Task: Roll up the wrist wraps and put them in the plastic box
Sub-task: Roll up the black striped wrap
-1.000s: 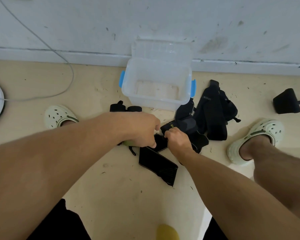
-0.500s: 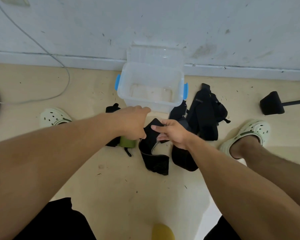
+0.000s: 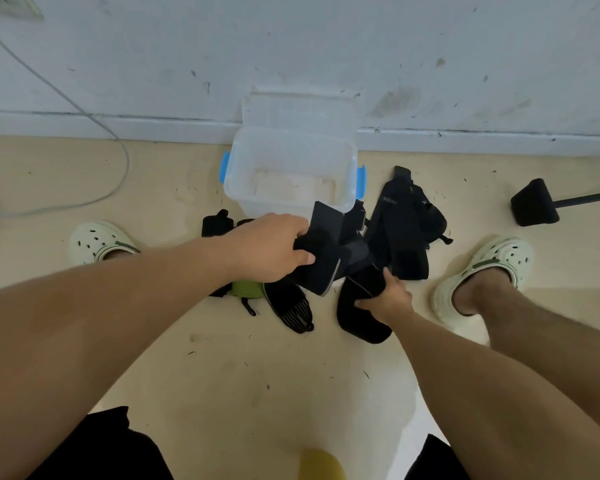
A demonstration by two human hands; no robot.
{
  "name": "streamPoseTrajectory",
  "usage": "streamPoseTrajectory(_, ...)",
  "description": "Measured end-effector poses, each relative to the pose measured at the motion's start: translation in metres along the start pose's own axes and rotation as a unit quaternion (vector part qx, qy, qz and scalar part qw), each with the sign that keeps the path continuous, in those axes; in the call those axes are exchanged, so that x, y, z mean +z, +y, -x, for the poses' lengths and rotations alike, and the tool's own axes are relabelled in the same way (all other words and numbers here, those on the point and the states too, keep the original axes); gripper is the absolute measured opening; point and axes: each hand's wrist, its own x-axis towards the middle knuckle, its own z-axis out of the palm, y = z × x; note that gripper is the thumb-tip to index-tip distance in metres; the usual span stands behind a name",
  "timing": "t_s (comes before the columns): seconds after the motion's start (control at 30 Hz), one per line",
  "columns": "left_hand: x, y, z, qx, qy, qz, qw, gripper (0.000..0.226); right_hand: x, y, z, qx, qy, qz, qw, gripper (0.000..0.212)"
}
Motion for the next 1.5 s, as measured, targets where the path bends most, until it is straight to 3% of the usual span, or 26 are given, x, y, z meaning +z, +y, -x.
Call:
streamPoseTrajectory(0.07,0.001,0.003,-0.002,0.014,0.034,0.004,0.999,0.03,0.008,0.005,-0.003,-0.013,-0.008,0.02,1.0,0.097)
streamPoseTrajectory(0.2,-0.003,0.004,-0.005,0.02,0.065,0.019,0.997,0.031,0.002,-0.01,-0.012,-0.017,0.018,0.044,0.999,0.036)
streamPoseTrajectory(0.3,-0.01,0.003,-0.004,0.025,0.071,0.026,0.997,0.025,-0.016,-0.028,0.003,-0.056,0.051,0.134,0.988,0.019)
streamPoseTrajectory(0.4,-0.017,0.004,0.001,0.023,0.089,0.013,0.996,0.016,-0.038,-0.045,0.023,-0.11,0.174,0.005,0.979,0.018)
streamPoseTrajectory(0.5,-0.023,0.008,0.006,0.017,0.117,0.004,0.993,0.016,-0.07,-0.073,0.048,-0.168,0.293,-0.136,0.931,0.018)
streamPoseTrajectory(0.73,-0.031,0.025,0.023,0.028,0.198,0.038,0.979,0.013,-0.162,-0.131,0.122,-0.293,0.334,-0.153,0.882,0.02)
streamPoseTrajectory(0.87,-0.032,0.034,0.032,0.033,0.248,0.094,0.964,0.014,-0.204,-0.153,0.171,-0.278,0.27,-0.237,0.891,0.022)
streamPoseTrajectory(1.0,-0.033,0.043,0.043,0.054,0.282,0.187,0.939,0.015,-0.216,-0.164,0.216,-0.183,0.045,-0.468,0.864,0.022)
streamPoseTrajectory(1.1,-0.035,0.05,0.049,0.022,0.265,0.283,0.922,0.017,-0.213,-0.17,0.23,-0.172,-0.05,-0.493,0.851,0.026)
streamPoseTrajectory(1.2,-0.035,0.049,0.044,-0.052,0.218,0.394,0.891,0.02,-0.199,-0.174,0.235,-0.219,-0.057,-0.428,0.875,0.025)
streamPoseTrajectory(1.3,-0.034,0.045,0.038,-0.086,0.19,0.494,0.844,0.02,-0.174,-0.177,0.247,-0.321,-0.011,-0.23,0.919,0.025)
streamPoseTrajectory(1.4,-0.038,0.045,0.039,-0.097,0.166,0.547,0.815,0.029,-0.151,-0.179,0.257,-0.395,-0.025,-0.076,0.915,0.026)
streamPoseTrajectory(1.5,-0.043,0.041,0.041,-0.087,0.136,0.557,0.814,0.031,-0.142,-0.178,0.262,-0.416,-0.035,-0.077,0.906,0.026)
